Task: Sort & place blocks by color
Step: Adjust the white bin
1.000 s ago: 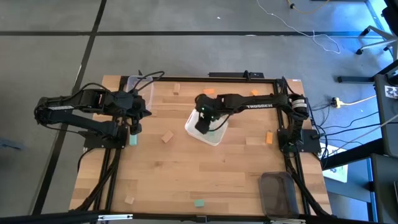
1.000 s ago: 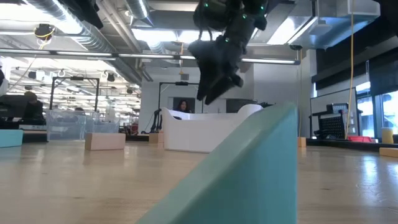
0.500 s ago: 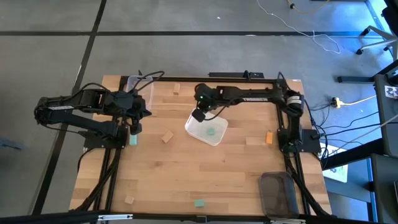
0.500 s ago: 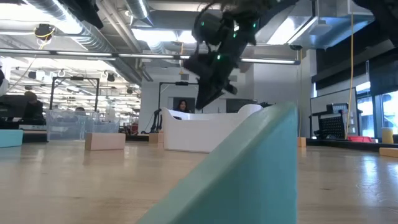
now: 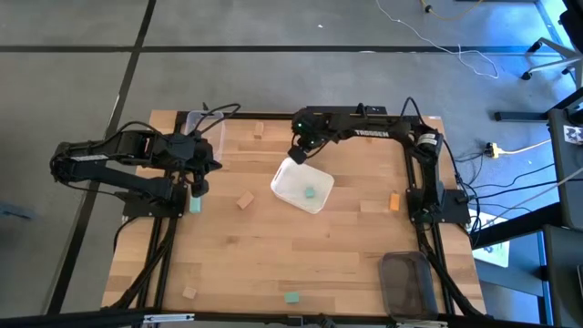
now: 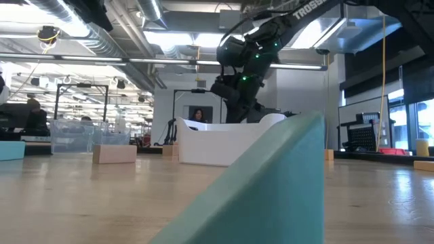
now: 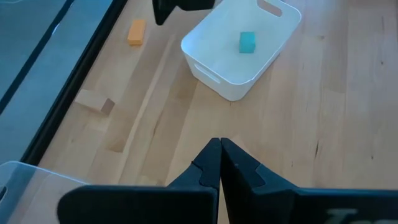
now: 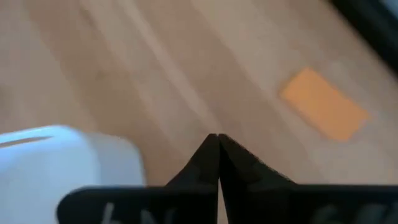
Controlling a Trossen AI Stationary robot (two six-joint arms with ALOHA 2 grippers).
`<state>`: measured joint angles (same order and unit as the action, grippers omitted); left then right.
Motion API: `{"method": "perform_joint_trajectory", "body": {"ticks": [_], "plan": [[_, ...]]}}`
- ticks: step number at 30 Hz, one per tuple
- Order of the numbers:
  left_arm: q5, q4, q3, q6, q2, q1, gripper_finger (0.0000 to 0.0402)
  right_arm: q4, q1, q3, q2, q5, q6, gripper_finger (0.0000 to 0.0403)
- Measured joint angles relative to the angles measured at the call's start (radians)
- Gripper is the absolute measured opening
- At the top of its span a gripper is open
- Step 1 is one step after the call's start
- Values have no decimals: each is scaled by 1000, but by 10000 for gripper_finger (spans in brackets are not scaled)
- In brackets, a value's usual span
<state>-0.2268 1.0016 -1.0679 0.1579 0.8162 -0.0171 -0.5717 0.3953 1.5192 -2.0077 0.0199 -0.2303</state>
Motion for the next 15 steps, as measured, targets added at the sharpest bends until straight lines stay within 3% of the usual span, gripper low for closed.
{"method": "perform_joint_trajectory", "body": {"ticks": [3,15], "plan": [[0,0,0,0,0,0,0,-1,-2,0,0,-48,6,0],[0,0,0,1,0,0,0,-26,-27,-2,0,-16,7,0]]}}
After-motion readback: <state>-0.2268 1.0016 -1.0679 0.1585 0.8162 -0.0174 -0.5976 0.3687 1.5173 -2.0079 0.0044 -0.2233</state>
